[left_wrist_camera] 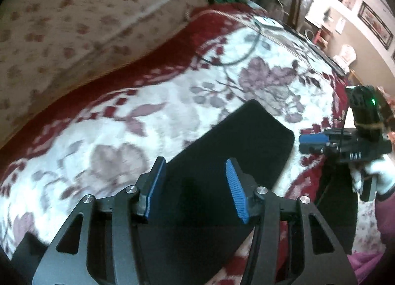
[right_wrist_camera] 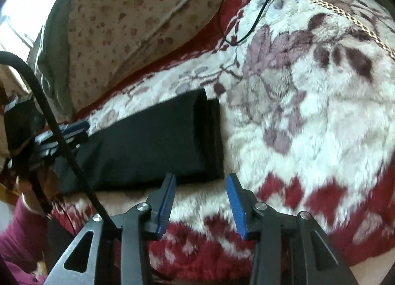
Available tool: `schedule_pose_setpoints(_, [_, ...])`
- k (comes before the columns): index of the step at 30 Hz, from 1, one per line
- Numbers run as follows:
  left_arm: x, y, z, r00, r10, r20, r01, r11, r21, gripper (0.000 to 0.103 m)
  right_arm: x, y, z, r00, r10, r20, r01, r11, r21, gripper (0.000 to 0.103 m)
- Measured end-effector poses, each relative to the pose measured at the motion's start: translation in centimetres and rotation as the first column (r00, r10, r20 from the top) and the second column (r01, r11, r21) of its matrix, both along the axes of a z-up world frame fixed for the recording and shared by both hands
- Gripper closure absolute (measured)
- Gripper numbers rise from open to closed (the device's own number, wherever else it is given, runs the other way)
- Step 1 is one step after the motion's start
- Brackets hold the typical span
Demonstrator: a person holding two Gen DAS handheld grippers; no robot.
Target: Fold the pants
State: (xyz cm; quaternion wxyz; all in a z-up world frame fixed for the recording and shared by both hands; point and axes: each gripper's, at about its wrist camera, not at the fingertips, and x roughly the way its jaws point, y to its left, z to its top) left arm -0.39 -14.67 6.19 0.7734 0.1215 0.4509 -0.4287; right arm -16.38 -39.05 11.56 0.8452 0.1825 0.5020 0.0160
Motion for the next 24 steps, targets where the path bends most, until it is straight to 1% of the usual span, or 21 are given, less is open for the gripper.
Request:
schedule_pose_setpoints(3, [0.5,-2.3,-0.4,0.998,-0.054,-0.017,0.054,0.998,0.016,0.053,0.3,0.5,-0.3,1.000,0.007,-0.021,-0.008,0.999,-0.036,0.060])
schedule_pose_setpoints(5, [0.8,-4.0,-0.6,0.994,-0.105,-0.040,0.105,0.994,0.015,0.053,0.7,0.6,-0.6,1.000,0.000,-0.017,0.000,1.000,-0.021,0.056])
schedule_pose_setpoints(8, [1.5,-5.4,-0.8,0.989,-0.141,-0.051,0.142,0.990,0.021,0.053,1.5,0.6,-1.2,1.000,0.007,-0.020,-0.007,1.000,-0.017,0.056])
schedule_pose_setpoints(11, [2.1,-6.6,-1.2,0.983,-0.170,-0.072,0.172,0.985,0.032,0.053,2.3,0.1,-1.8,1.000,0.025,-0.014,-0.024,0.999,0.036,0.055])
schedule_pose_setpoints(13, [2.5,-7.3,-1.7,0.980,-0.183,-0.077,0.187,0.981,0.053,0.053,3.1,-0.3,-2.3,0.999,0.030,-0.017,-0.029,0.997,0.074,0.055])
schedule_pose_setpoints(15, [2.8,-8.0,-2.4,0.972,-0.210,-0.105,0.218,0.973,0.076,0.053,3.7,-0.6,-2.5,0.999,0.039,-0.014,-0.037,0.994,0.107,0.055])
schedule_pose_setpoints(18, [3.0,-8.8,-3.4,0.964,-0.235,-0.124,0.248,0.963,0.103,0.053,3.7,-0.9,-2.6,0.999,0.036,-0.004,-0.035,0.989,0.146,0.055])
schedule_pose_setpoints(20, [3.1,-9.3,-3.8,0.955,-0.259,-0.145,0.275,0.956,0.099,0.048,3.6,-0.9,-2.6,0.999,0.038,0.000,-0.037,0.989,0.146,0.055])
schedule_pose_setpoints(21, [3.2,-9.5,-3.9,0.949,-0.270,-0.163,0.287,0.954,0.089,0.040,3.7,-0.8,-2.6,0.999,0.042,-0.003,-0.041,0.990,0.137,0.055])
schedule_pose_setpoints(22, [3.3,-9.8,-4.2,0.942,-0.280,-0.185,0.299,0.951,0.083,0.037,3.8,-0.6,-2.7,0.999,0.045,-0.007,-0.044,0.991,0.129,0.055])
schedule_pose_setpoints(24, [3.3,-10.3,-4.5,0.938,-0.288,-0.191,0.308,0.948,0.085,0.037,4.0,-0.5,-2.7,0.999,0.051,-0.008,-0.050,0.991,0.125,0.055])
